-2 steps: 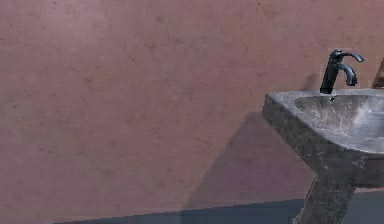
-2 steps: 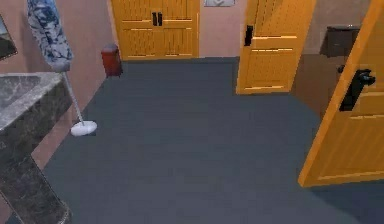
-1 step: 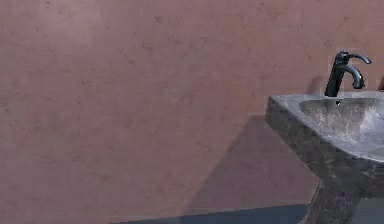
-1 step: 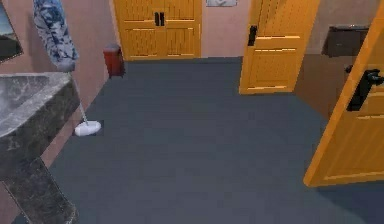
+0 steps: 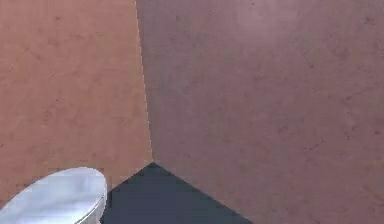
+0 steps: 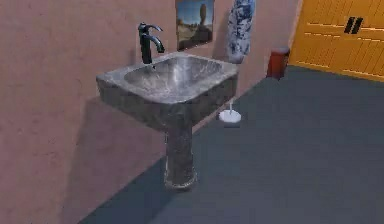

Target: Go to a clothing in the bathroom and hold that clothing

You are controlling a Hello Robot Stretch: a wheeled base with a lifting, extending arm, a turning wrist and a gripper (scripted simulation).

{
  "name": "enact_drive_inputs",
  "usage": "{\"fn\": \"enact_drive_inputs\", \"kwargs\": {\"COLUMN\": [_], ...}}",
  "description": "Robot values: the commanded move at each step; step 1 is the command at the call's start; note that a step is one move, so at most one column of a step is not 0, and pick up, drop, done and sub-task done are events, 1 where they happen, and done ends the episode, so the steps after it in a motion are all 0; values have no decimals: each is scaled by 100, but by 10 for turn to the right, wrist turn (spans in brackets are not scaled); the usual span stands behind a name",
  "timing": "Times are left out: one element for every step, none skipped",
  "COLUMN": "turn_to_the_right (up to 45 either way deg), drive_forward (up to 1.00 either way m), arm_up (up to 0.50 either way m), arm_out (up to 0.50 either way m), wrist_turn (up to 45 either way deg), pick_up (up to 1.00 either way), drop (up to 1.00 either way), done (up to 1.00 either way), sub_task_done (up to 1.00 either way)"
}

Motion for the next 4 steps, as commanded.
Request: {"fn": "enact_drive_inputs", "kwargs": {"turn_to_the_right": [-390,0,-450,-450], "drive_forward": [0,40,0,0], "arm_up": [0,0,0,0], "arm_out": [0,0,0,0], "wrist_turn": [0,0,0,0], "pick_up": [0,0,0,0], "drop": [0,0,0,0], "done": [0,0,0,0], "sub_task_done": [0,0,0,0]}}
